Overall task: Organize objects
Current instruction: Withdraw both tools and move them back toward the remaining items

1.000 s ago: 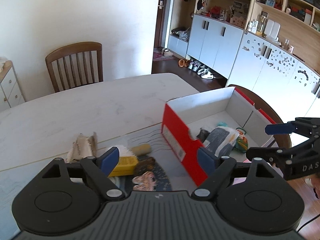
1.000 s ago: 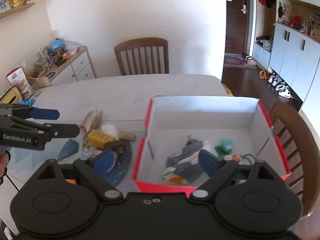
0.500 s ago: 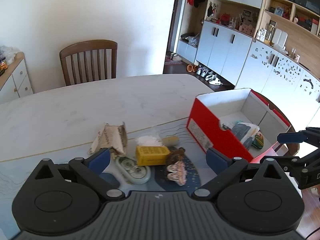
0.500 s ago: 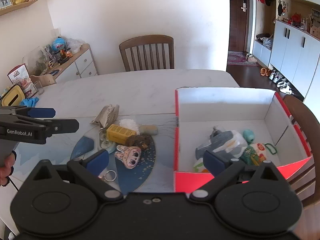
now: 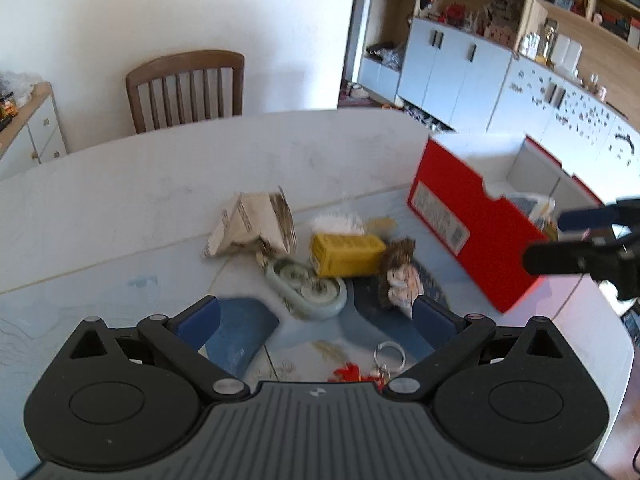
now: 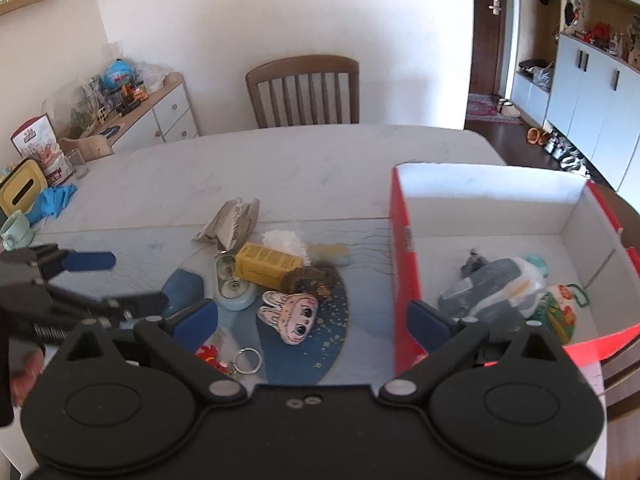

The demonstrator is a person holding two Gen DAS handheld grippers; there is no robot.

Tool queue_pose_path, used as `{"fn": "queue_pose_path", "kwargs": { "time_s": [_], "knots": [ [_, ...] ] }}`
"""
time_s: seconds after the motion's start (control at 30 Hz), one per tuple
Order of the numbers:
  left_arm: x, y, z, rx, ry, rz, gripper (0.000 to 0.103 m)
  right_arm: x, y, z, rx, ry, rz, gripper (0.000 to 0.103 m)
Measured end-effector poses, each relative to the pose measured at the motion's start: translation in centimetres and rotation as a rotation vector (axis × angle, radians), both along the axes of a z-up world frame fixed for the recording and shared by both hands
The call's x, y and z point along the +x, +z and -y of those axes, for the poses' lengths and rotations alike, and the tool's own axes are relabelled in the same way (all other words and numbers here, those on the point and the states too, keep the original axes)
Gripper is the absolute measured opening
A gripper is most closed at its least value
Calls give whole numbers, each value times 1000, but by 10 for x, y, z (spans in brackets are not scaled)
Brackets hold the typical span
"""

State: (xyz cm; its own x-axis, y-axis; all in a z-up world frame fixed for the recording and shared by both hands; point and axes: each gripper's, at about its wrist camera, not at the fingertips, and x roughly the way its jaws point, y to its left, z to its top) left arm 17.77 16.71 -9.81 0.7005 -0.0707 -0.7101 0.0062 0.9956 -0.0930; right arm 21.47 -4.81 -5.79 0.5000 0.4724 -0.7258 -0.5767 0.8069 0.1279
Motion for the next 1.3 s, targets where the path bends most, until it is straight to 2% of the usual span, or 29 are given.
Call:
{"fn": "queue_pose_path", "kwargs": {
  "time_s": [0.3,0.43,0.5,0.63,0.97,1.03,1.3],
  "knots": [
    [-1,-39,17,63,-55,-47,103,11,-30,-33,-34,45,-38,100],
    [0,-54,22,53,-70,-71,103,19,-49,-40,-57,51,-63,98],
    [-1,-61,24,53,-76,-72,103,18,-55,-45,-86,66,-28,98],
    [1,-70,26,66,-72,-73,103,20,-60,-55,-105,107,-32,93],
    [-5,-76,33,53,-82,-38,101,33,-85,-64,-119,95,-85,85],
    [-6,-77,35,57,-90,-34,98,36,-89,-66,-127,96,-93,83],
    [-8,-79,40,60,-104,-46,73,41,-100,-66,-134,82,-123,75]
  ]
}}
